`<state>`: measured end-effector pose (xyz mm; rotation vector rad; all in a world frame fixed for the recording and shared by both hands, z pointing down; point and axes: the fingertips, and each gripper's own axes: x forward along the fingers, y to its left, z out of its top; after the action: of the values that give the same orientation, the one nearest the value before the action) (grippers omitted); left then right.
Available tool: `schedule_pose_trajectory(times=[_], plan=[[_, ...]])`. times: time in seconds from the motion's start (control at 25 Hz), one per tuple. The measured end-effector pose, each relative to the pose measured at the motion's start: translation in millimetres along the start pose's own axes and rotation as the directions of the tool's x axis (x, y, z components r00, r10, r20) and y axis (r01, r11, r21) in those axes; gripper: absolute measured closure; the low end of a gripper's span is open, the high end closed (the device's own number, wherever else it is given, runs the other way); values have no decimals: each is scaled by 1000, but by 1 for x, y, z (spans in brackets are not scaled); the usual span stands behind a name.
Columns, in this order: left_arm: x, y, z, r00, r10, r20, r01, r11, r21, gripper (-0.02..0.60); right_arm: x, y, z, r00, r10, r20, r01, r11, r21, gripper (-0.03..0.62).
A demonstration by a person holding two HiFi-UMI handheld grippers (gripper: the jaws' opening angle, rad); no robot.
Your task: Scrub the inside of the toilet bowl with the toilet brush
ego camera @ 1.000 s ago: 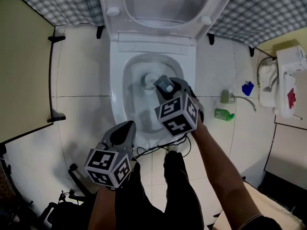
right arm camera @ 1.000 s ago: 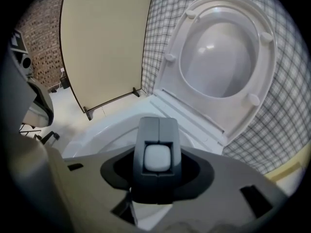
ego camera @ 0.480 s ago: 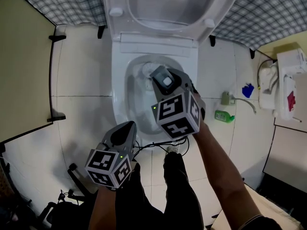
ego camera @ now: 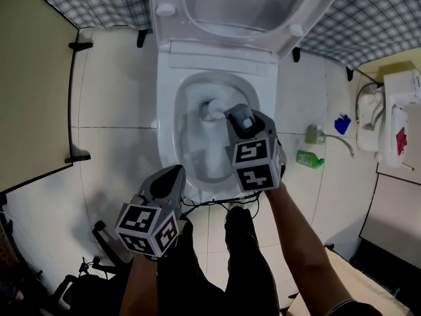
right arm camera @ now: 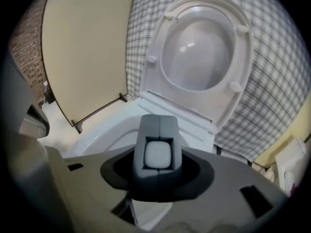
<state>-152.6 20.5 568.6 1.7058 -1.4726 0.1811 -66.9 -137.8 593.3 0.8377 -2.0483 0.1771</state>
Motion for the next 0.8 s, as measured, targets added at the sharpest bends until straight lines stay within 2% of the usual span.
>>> schedule_pose_trajectory(times=[0.16, 0.36, 0.56, 0.8], plan=[[1, -6, 3, 1000, -12, 4, 12, 1000, 6, 572, -28, -29, 4, 997, -80, 13, 77, 988, 137, 399], [6, -14, 6, 999, -33, 1, 33, 999, 16, 572, -60, -56, 13, 982, -187, -2, 185, 966, 179, 399], [9, -20, 6, 999, -42, -3, 42, 999, 25, 572, -54, -54, 5, 982, -181, -52, 188, 964, 190, 398], [9, -18, 1, 999, -35, -10, 35, 999, 22, 572, -27, -31, -13, 989, -107, -102, 128, 965, 228, 396]])
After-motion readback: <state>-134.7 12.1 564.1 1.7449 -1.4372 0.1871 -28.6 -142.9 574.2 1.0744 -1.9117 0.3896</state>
